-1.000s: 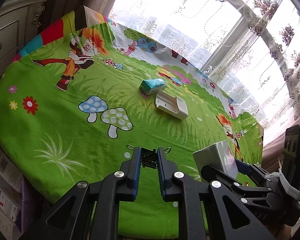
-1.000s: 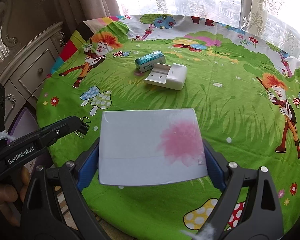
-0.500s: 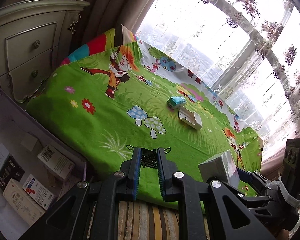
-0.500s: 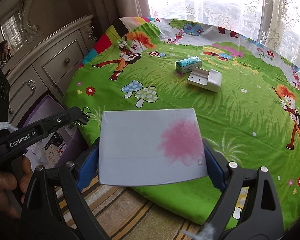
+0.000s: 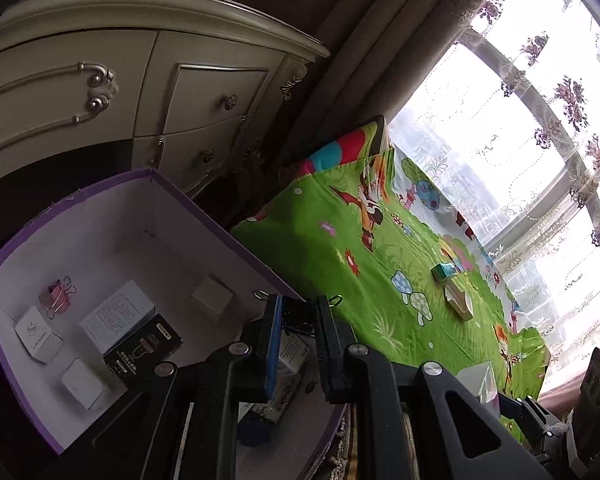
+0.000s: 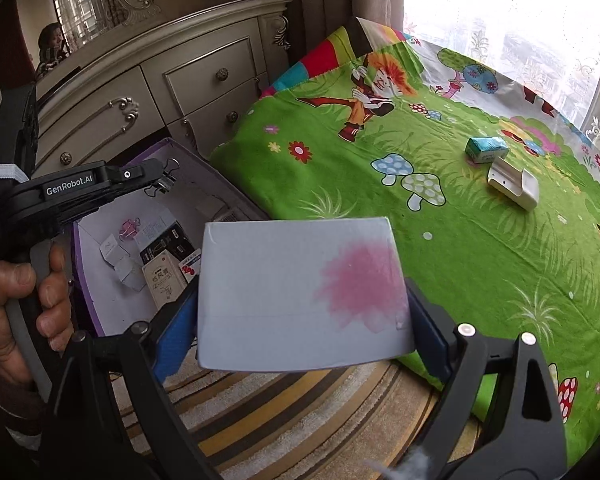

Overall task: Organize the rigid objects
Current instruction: 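Carry the clip and pink-marked box to the storage box and release them inside, then move both tools back over the bed toward the last items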

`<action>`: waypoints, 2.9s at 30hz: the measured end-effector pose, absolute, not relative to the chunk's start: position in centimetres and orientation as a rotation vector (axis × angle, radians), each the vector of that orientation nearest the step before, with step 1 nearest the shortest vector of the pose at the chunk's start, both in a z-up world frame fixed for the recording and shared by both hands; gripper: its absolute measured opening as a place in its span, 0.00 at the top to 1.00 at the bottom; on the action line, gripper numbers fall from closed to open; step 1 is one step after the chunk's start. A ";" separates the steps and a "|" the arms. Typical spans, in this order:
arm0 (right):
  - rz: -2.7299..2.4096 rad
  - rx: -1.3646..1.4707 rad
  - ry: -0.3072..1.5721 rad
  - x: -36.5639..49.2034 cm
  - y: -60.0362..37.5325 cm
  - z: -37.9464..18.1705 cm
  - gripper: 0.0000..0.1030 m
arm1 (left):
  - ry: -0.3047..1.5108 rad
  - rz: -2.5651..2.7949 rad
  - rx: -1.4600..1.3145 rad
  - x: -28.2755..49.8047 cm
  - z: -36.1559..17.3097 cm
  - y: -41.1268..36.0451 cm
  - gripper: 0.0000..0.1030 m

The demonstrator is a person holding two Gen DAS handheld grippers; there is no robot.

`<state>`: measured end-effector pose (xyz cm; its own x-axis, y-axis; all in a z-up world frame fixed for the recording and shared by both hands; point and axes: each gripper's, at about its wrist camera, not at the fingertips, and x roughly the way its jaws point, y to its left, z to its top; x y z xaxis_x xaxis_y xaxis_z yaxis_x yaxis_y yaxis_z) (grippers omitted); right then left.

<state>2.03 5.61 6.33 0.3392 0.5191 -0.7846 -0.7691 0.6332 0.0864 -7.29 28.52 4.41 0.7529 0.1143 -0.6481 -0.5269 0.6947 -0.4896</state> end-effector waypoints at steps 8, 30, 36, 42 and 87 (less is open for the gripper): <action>0.962 -0.444 0.900 -1.0 12.1 5.5 0.09 | 0.615 0.526 -0.776 -10.8 3.1 34.1 0.84; 1.096 -0.623 0.970 -5.3 20.2 1.5 0.05 | 0.648 0.597 -0.879 -12.9 -0.3 37.5 0.76; 1.075 -0.595 0.973 -4.8 19.5 1.7 0.04 | 0.666 0.579 -0.879 -12.4 -0.5 36.8 0.59; 1.041 -0.560 0.976 -3.2 18.1 2.1 0.04 | 0.678 0.568 -0.863 -11.8 -0.3 36.3 0.57; 0.492 -0.032 0.956 25.3 -0.4 5.5 0.04 | 0.803 0.234 -0.553 9.6 4.6 22.2 0.55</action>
<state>25.28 -0.39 5.46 0.4756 0.3884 -0.7893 -0.4161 0.8899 0.1872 9.59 22.16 4.64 0.6783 -0.0074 -0.7348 -0.4009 0.8343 -0.3785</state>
